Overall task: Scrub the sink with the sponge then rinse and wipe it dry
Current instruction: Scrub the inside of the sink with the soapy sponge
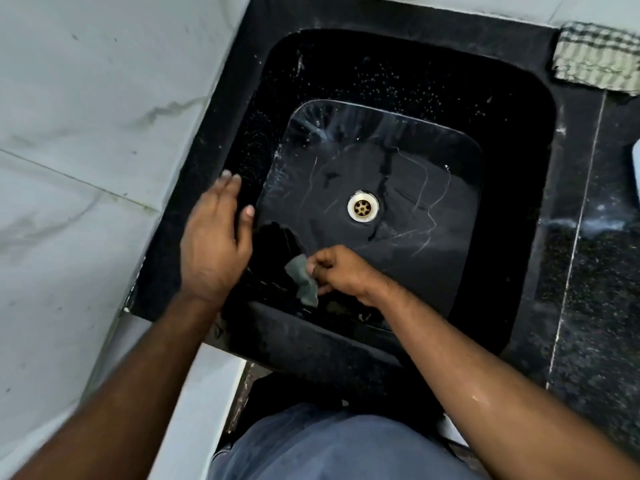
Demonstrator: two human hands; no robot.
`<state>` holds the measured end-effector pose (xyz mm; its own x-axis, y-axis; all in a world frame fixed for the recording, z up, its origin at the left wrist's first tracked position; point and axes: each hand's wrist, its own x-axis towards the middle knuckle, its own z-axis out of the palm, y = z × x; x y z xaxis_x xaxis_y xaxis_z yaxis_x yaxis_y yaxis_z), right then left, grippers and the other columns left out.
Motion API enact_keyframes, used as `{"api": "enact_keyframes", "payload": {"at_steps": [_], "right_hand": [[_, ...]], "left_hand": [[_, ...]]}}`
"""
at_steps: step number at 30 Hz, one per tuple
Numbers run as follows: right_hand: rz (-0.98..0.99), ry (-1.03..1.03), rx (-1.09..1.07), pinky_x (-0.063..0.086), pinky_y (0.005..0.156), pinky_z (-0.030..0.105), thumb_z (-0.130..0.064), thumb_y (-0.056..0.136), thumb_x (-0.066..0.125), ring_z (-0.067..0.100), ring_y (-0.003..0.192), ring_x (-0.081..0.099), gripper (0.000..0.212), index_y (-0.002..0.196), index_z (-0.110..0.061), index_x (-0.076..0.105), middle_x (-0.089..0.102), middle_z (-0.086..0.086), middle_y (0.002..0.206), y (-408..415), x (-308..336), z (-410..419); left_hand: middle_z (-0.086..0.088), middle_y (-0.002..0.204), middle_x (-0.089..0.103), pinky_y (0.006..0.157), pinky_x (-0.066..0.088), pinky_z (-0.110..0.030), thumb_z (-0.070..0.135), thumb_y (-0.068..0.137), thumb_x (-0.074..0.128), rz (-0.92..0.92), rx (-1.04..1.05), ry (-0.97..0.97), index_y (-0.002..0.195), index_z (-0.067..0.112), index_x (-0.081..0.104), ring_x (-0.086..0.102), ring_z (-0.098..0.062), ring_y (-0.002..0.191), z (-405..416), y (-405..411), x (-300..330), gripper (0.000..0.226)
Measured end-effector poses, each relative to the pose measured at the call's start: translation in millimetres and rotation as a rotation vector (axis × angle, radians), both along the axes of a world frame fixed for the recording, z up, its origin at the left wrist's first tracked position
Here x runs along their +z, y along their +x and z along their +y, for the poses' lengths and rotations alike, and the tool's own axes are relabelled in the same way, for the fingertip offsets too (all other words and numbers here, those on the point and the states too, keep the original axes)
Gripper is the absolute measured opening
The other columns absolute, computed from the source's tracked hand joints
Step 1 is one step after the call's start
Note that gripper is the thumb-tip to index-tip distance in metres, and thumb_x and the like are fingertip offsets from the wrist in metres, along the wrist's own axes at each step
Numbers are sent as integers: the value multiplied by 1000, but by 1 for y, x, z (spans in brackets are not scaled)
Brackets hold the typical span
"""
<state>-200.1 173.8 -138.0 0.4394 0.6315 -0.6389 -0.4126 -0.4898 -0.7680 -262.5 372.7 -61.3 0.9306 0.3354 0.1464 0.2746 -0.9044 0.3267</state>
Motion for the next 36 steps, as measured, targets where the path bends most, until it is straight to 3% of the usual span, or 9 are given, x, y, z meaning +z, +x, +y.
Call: {"api": "enact_keyframes", "payload": {"at_steps": [5, 8, 11, 13, 15, 21, 25, 31, 36], "right_hand": [[-65, -66, -470, 58, 66, 34, -12, 99, 56, 20, 73, 61, 23, 79, -19, 65, 63, 6, 78, 39, -31, 17], [-591, -260, -437, 50, 73, 31, -13, 94, 59, 21, 73, 61, 17, 85, -17, 72, 64, -5, 71, 76, -33, 29], [-988, -336, -141, 49, 76, 35, -11, 91, 59, 29, 89, 62, 21, 109, -14, 71, 67, 7, 99, 99, -42, 46], [-1013, -343, 171, 47, 92, 37, -9, 91, 59, 32, 106, 55, 40, 130, -16, 62, 62, 9, 123, 105, -62, 60], [-1022, -349, 295, 44, 103, 40, -5, 89, 60, 36, 118, 50, 47, 135, -11, 57, 55, 12, 137, 102, -81, 71], [-1123, -405, 234, 39, 109, 44, -20, 96, 52, 37, 122, 43, 50, 143, -3, 46, 47, 15, 140, 122, -97, 89], [-1016, -490, 53, 35, 114, 44, -22, 98, 52, 40, 131, 37, 47, 141, -3, 49, 41, 18, 145, 171, -96, 132], [-1110, -231, 548, 48, 96, 43, -24, 93, 57, 33, 114, 49, 34, 122, -7, 63, 52, 11, 127, 108, -89, 90], [-1109, -442, 329, 27, 116, 44, -16, 98, 54, 46, 132, 39, 47, 142, -1, 48, 43, 21, 145, 164, -95, 71]], "left_hand": [[-17, 163, 22, 117, 33, -49, 39, 102, 44, 250, -96, 271, 153, 5, 28, 29, -36, 146, 79, 59, -9, 64], [-13, 165, 19, 119, 29, -45, 44, 101, 39, 265, -103, 293, 156, 6, 22, 27, -33, 148, 89, 68, -23, 68], [-12, 163, 27, 118, 30, -43, 35, 99, 41, 203, -113, 262, 154, 6, 28, 32, -31, 146, 86, 66, -22, 64], [-13, 161, 29, 118, 30, -43, 30, 97, 44, 197, -134, 229, 153, 6, 32, 33, -31, 145, 88, 67, -21, 62], [-13, 162, 28, 120, 28, -44, 26, 97, 44, 191, -173, 222, 153, 8, 34, 32, -32, 146, 88, 70, -20, 60], [-13, 166, 17, 123, 21, -42, 14, 97, 43, 246, -310, 155, 156, 6, 26, 19, -28, 152, 99, 76, -27, 63], [-13, 166, 15, 123, 20, -43, 16, 96, 44, 262, -321, 170, 156, 3, 26, 17, -27, 153, 100, 76, -26, 64], [-11, 166, 15, 123, 19, -42, 17, 94, 43, 273, -332, 176, 156, 3, 27, 17, -26, 153, 101, 78, -24, 66], [-9, 167, 14, 123, 19, -42, 18, 94, 40, 279, -319, 156, 156, 4, 26, 14, -23, 154, 100, 78, -22, 65]]}}
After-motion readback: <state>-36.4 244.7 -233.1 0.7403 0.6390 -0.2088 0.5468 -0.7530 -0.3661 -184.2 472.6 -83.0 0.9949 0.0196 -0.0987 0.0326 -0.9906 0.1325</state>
